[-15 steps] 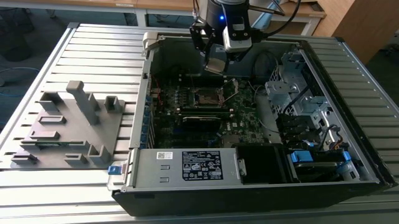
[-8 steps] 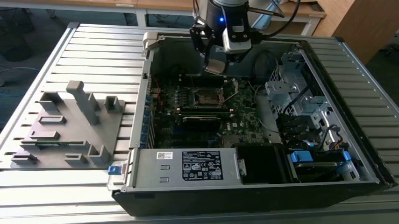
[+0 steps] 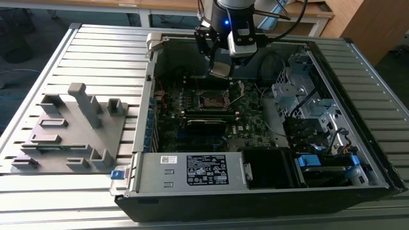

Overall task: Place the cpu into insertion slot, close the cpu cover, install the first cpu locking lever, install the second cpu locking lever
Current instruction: 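Place the cpu into insertion slot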

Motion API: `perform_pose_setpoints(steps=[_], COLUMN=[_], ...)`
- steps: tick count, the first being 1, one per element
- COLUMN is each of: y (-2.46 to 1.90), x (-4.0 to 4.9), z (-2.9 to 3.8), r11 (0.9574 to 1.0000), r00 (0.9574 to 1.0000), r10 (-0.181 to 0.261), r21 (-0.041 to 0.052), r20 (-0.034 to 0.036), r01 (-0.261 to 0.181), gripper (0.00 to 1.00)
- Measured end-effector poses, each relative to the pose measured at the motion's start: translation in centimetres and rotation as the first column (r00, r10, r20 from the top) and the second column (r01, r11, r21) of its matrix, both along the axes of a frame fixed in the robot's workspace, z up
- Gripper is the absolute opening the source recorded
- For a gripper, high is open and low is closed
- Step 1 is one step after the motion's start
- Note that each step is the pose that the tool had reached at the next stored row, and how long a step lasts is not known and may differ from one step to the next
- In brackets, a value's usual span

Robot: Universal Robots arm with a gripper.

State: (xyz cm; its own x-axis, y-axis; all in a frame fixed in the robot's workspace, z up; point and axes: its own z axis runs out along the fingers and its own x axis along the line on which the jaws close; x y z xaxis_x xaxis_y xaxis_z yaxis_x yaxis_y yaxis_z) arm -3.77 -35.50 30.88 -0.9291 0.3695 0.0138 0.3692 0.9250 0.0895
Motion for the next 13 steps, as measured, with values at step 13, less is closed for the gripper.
perform_pose_setpoints(steps=[13], y=[0.00], x=[0.00], z=[-0.37], r11=[0.9999], r00=[0.9999], r10=[-0.016], r21=[0.0000], r20=[0.0000], r01=[0.016], gripper=[0.54])
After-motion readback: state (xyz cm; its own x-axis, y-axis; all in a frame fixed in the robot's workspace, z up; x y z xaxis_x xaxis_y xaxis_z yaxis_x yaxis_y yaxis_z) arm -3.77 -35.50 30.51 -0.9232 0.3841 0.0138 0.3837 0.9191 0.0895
